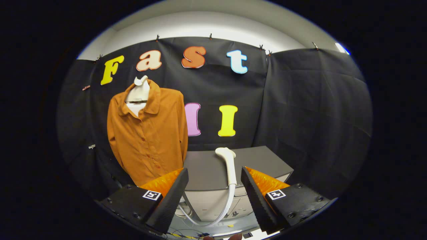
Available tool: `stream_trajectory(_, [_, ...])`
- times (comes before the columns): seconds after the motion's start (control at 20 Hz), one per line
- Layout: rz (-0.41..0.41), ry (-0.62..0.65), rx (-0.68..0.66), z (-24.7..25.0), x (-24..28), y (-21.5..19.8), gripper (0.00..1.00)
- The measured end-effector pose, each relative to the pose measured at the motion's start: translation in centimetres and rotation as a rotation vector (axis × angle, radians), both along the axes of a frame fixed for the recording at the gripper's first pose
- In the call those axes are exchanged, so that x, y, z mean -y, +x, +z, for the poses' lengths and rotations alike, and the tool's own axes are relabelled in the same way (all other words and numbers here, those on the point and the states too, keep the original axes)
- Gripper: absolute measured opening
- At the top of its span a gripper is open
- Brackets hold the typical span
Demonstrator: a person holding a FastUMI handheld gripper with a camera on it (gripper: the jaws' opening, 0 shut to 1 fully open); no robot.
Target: Iron the clothes twice with a garment steamer, once on the left side and once on the right side.
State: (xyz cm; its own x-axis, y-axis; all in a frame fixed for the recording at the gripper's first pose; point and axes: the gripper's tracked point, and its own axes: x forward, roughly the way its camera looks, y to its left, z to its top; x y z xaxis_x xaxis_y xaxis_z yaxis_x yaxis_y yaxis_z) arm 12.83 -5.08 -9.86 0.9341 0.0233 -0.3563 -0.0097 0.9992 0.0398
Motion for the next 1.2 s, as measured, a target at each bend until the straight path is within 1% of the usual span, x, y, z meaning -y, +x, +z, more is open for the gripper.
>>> stream_trajectory(0.25, [0.011, 0.028, -0.227, -7.9, 1.8, 6.2, 0.99])
stream_trajectory(0.5, [0.002, 0.019, -0.362, -14.6, 3.2, 10.7, 1.0])
stream_trajectory(0.6, [-0.003, 0.029, -0.409, -17.3, 3.8, 12.4, 0.98])
stream_trajectory(0.7, [-0.008, 0.038, -0.446, -19.3, 4.1, 12.4, 0.82])
stream_trajectory(0.75, [-0.013, 0.036, -0.465, -20.0, 4.3, 12.9, 0.7])
stream_trajectory(0.8, [-0.033, 0.011, -0.478, -20.7, 4.9, 13.2, 0.67])
stream_trajectory(0.85, [-0.037, 0.016, -0.482, -21.5, 5.0, 13.5, 0.55])
stream_trajectory(0.9, [-0.035, 0.013, -0.492, -20.7, 4.9, 12.7, 0.43])
stream_trajectory(0.95, [-0.029, 0.025, -0.471, -22.0, 4.8, 13.7, 0.4])
stream_trajectory(1.0, [-0.019, 0.028, -0.442, -21.7, 5.0, 14.1, 0.38])
stream_trajectory(1.05, [-0.009, 0.043, -0.413, -21.5, 5.0, 14.2, 0.32])
stream_trajectory(1.1, [-0.007, 0.064, -0.399, -21.3, 4.9, 13.9, 0.32])
stream_trajectory(1.15, [-0.014, 0.084, -0.378, -21.3, 5.0, 13.8, 0.27])
stream_trajectory(1.2, [-0.033, 0.096, -0.34, -20.2, 5.3, 13.8, 0.27])
